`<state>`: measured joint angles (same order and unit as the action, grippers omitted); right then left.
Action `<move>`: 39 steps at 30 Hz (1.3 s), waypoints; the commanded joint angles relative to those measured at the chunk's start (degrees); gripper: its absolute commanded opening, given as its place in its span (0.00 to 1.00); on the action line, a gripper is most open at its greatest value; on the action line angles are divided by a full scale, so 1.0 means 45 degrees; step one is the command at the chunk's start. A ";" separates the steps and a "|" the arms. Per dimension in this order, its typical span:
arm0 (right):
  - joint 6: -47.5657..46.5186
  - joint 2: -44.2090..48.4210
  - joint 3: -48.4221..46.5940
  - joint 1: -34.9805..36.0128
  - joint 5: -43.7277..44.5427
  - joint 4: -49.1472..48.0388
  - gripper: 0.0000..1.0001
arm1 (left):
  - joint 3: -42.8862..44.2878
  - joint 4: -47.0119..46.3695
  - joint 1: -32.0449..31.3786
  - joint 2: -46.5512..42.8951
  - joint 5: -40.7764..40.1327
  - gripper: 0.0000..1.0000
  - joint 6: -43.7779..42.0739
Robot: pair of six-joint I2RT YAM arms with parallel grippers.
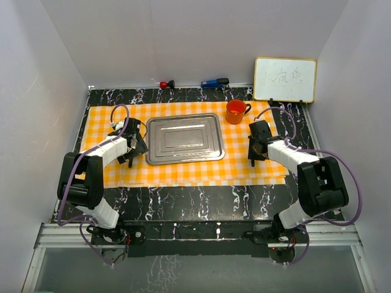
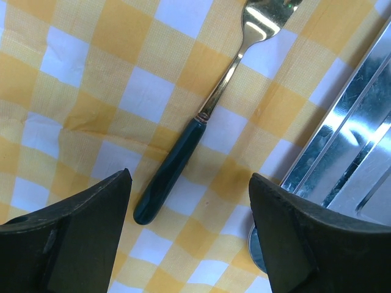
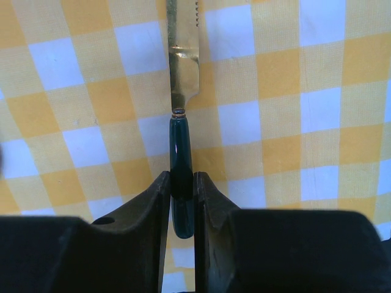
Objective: Set the dinner table for one person
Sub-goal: Adjust the knife on the napkin.
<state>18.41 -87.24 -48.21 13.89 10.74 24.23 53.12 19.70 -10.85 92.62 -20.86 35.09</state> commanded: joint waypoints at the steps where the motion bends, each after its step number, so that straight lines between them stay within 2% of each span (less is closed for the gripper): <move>1: 0.0257 0.0521 -0.0733 0.0038 -0.0597 -0.0754 0.04 | 0.0092 -0.0026 -0.0039 0.0115 0.0086 0.76 -0.0067; 10: 0.0502 0.0138 -0.0945 0.0407 -0.1685 -0.1221 0.04 | 0.0104 -0.0335 -0.0049 0.0365 0.0555 0.76 0.0009; 27: 0.0863 -0.1361 -0.1111 0.1068 -0.1986 -0.1961 0.04 | 0.0092 -0.0473 -0.0035 0.0443 0.0592 0.76 -0.0095; 39: 0.1279 -0.1388 -0.1451 0.1132 -0.1329 -0.1412 0.20 | 0.0230 -0.0386 -0.0049 0.0495 0.0593 0.76 -0.0147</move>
<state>23.00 -94.02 -51.72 18.70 2.76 18.44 53.12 17.78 -10.85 94.48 -18.37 34.92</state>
